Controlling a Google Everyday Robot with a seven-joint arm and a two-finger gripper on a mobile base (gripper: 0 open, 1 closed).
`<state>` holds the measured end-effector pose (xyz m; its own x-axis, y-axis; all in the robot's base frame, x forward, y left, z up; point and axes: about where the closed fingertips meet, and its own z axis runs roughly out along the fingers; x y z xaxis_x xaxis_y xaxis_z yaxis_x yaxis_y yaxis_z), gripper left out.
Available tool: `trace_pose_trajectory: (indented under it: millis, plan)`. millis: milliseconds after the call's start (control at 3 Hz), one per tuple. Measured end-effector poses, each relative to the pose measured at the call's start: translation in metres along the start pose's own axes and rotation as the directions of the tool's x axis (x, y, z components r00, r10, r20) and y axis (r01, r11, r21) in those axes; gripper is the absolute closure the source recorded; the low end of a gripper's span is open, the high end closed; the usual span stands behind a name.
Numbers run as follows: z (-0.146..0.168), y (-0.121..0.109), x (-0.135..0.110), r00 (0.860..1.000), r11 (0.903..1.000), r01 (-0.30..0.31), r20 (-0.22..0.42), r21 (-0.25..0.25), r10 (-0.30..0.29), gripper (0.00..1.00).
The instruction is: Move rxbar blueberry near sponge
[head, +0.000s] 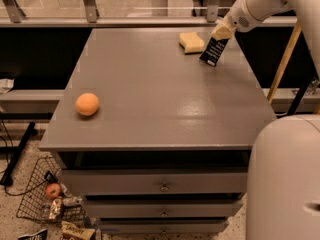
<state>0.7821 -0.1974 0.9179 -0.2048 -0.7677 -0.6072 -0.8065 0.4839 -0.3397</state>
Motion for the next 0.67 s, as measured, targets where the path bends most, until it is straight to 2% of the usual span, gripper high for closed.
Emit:
trace_pose_trajectory:
  millis: [667]
  plan:
    - [0.034, 0.0, 0.001, 1.0, 0.9991, -0.008, -0.021, -0.042, 0.007, 1.0]
